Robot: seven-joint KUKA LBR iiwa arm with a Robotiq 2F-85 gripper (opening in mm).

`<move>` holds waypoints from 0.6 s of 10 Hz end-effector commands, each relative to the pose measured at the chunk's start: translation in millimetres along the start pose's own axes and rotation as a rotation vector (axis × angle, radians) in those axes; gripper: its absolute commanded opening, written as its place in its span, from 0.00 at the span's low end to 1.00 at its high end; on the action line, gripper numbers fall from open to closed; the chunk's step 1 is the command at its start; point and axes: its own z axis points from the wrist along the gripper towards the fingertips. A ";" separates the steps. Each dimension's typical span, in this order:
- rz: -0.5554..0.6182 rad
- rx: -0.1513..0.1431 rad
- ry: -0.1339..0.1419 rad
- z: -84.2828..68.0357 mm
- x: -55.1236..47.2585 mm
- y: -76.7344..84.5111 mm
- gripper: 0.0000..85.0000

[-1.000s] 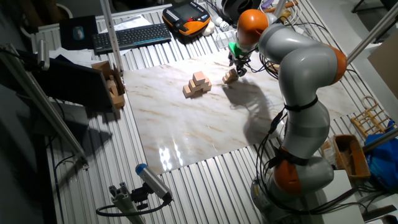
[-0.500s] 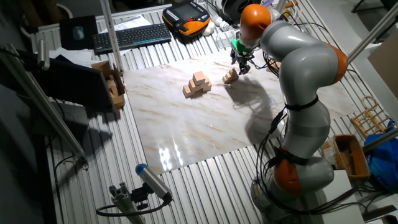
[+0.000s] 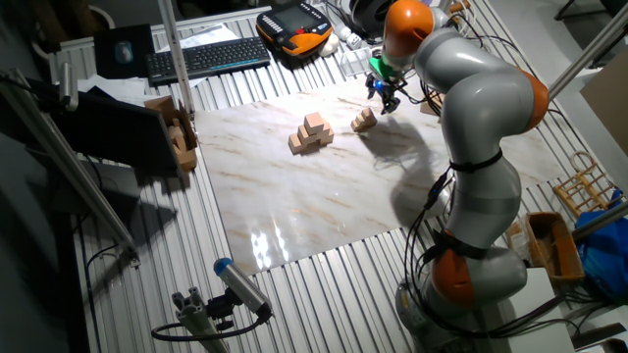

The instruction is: Stack the blocks into a pyramid shape

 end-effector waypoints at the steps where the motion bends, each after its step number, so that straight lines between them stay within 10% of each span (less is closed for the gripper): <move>1: -0.014 -0.002 0.003 -1.1 -0.5 -0.4 0.60; 2: -0.044 -0.007 0.009 -2.8 -1.4 -1.3 0.60; 5: -0.095 -0.014 0.006 -4.7 -6.9 -2.5 0.00; 6: -0.112 -0.011 -0.005 -5.8 -7.0 -3.2 0.00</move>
